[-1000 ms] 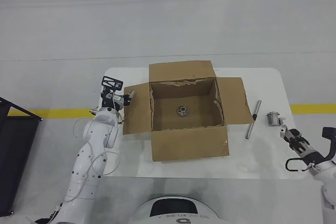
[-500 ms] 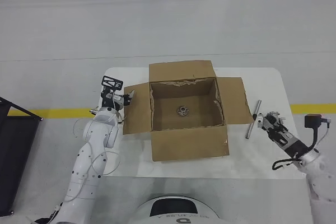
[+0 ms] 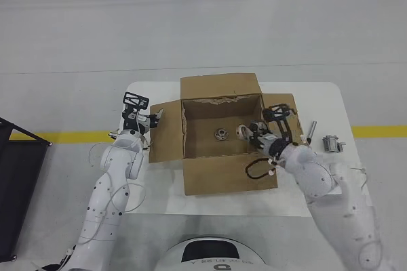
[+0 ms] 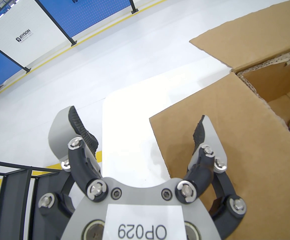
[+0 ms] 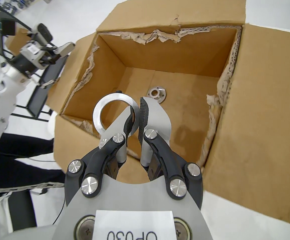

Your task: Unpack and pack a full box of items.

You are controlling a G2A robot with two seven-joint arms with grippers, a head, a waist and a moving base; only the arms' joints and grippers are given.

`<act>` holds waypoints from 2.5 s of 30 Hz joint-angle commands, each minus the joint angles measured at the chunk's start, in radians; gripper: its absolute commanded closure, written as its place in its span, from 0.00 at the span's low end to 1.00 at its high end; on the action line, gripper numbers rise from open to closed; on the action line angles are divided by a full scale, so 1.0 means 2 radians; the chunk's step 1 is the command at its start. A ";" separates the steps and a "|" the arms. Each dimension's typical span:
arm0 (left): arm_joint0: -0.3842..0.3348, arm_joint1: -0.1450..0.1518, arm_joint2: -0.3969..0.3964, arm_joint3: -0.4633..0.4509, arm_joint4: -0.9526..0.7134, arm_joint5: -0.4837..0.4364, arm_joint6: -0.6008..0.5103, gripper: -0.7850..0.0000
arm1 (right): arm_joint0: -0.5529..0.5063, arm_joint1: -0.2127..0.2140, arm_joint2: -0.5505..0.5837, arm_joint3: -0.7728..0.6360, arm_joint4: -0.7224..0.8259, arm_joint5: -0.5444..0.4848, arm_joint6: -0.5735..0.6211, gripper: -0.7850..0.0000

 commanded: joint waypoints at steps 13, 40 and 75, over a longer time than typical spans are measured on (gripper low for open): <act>0.000 0.000 0.000 0.000 0.000 0.000 0.000 0.00 | 0.130 -0.039 -0.176 0.159 -0.130 0.143 -0.017 0.70; 0.000 0.000 0.000 0.000 0.000 0.000 0.000 0.00 | -0.213 -0.008 0.329 -0.047 0.217 -0.053 -0.160 0.00; 0.000 0.000 0.000 0.000 0.000 0.000 0.000 0.00 | -0.024 0.012 0.273 0.227 0.014 0.121 -0.037 0.28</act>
